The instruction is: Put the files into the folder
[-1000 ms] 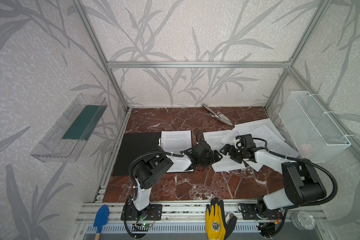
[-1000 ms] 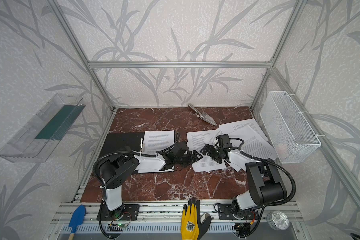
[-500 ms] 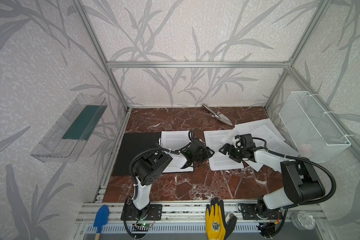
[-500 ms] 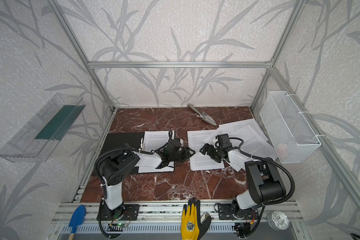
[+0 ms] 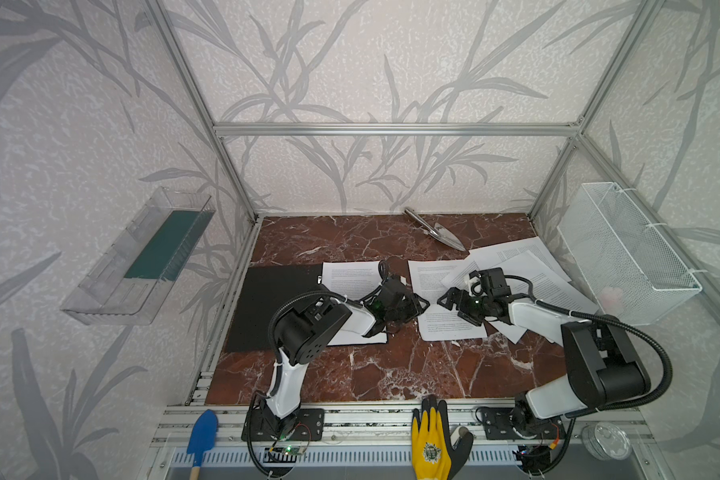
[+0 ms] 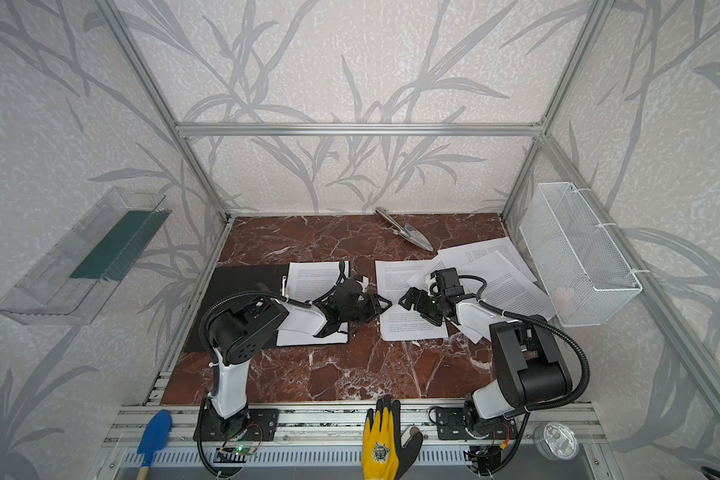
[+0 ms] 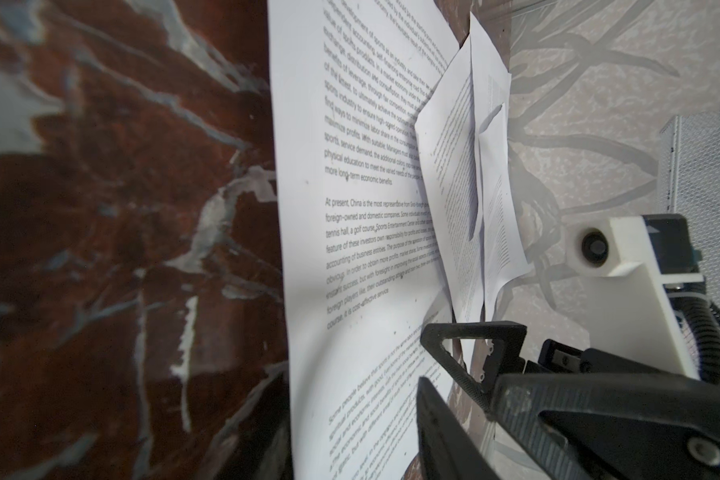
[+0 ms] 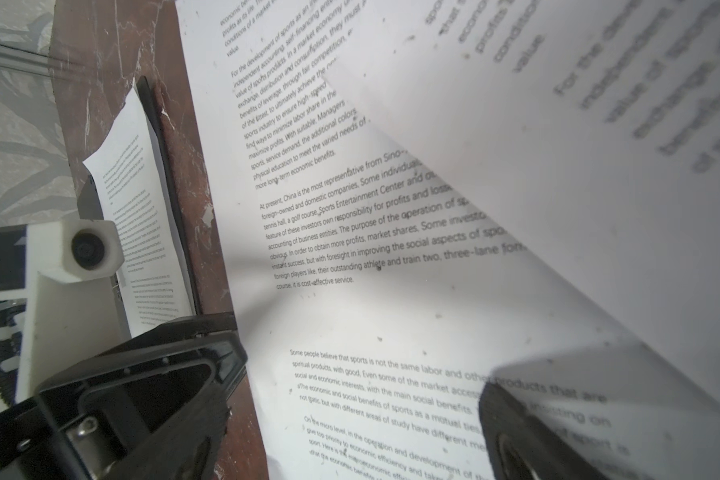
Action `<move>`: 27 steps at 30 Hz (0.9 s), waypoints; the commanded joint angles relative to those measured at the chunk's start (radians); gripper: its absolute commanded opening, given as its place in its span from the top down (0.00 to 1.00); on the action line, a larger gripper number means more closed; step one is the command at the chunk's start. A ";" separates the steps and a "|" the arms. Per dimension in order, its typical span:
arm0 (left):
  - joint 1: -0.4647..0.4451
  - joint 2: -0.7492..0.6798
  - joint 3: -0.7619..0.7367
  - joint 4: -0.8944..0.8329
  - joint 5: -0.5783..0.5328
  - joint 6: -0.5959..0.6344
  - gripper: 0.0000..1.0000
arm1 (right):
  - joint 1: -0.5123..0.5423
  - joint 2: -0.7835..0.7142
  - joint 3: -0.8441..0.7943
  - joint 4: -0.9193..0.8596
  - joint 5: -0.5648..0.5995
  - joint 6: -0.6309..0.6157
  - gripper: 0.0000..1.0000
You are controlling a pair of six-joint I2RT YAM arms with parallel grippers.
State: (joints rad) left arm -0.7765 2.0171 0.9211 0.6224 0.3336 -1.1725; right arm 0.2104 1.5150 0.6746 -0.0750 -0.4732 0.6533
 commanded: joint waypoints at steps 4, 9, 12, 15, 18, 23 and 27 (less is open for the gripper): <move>0.011 0.016 0.023 0.016 0.002 0.011 0.67 | 0.003 -0.002 -0.023 -0.038 -0.021 -0.009 0.05; 0.017 -0.003 0.022 0.011 0.011 0.028 0.88 | 0.003 -0.033 -0.033 -0.024 -0.026 -0.009 0.03; 0.017 -0.041 0.032 -0.023 0.020 0.066 0.99 | 0.003 -0.065 -0.045 -0.011 -0.025 -0.010 0.01; 0.014 -0.097 0.047 -0.082 0.035 0.115 1.00 | 0.003 -0.106 -0.054 -0.009 -0.017 -0.051 0.00; 0.007 -0.175 0.057 -0.174 0.026 0.177 1.00 | 0.003 -0.167 -0.072 -0.005 0.010 -0.069 0.01; 0.006 -0.312 0.037 -0.294 0.008 0.233 1.00 | 0.003 -0.256 -0.094 -0.011 0.054 -0.093 0.01; 0.025 -0.429 0.012 -0.418 -0.023 0.262 1.00 | 0.003 -0.286 -0.106 0.007 0.044 -0.096 0.01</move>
State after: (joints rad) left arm -0.7639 1.6547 0.9470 0.3267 0.3416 -0.9592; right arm 0.2108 1.2514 0.5846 -0.0776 -0.4423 0.5785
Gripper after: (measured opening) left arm 0.048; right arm 0.991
